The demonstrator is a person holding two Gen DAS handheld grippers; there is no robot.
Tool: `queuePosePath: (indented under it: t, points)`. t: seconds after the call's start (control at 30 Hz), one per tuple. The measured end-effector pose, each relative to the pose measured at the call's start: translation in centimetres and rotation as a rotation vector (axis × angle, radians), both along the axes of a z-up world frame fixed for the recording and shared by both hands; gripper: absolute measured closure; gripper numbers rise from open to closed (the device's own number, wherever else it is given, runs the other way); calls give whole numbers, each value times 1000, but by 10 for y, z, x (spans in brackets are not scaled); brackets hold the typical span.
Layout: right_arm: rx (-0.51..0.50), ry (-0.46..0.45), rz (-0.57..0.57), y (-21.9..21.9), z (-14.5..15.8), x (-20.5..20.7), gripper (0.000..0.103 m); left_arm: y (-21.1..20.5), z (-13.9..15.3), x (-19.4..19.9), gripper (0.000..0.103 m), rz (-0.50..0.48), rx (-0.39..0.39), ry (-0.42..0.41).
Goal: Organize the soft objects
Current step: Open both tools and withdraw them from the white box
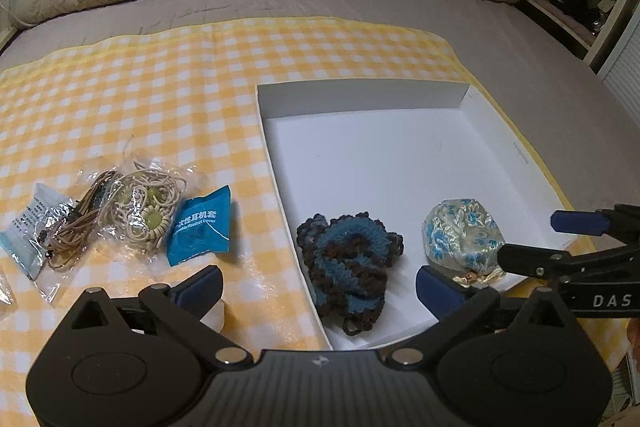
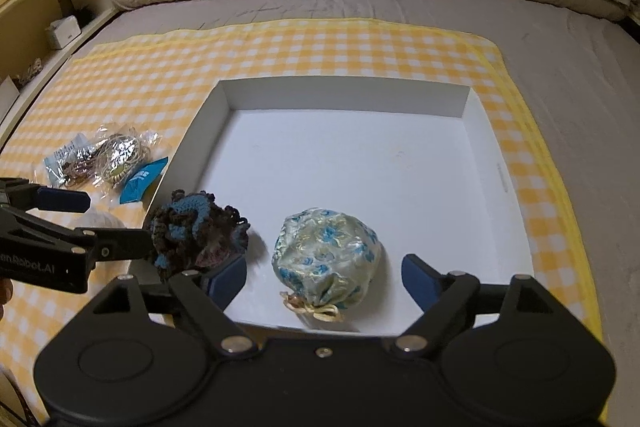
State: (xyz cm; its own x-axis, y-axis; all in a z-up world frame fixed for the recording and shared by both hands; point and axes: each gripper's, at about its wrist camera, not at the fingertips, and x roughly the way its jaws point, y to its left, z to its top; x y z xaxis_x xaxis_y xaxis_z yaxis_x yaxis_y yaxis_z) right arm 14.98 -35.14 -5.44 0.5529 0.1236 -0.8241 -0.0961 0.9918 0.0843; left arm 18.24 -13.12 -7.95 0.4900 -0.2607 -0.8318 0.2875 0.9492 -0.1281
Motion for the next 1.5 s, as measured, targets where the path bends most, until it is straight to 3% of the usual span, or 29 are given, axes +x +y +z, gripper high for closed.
queuePosePath:
  t: [0.37,0.73,1.5]
  points:
    - [16,-10,-59,-8,6,-9,0,0,4,-7,0,31,13,-31]
    - [16,-33,-113,-16,12,-16,0,12,13,-12,0,65,8,-66]
    - [38,-104,-46,32,23,6,0,140,33,-15,0,343,34,-153]
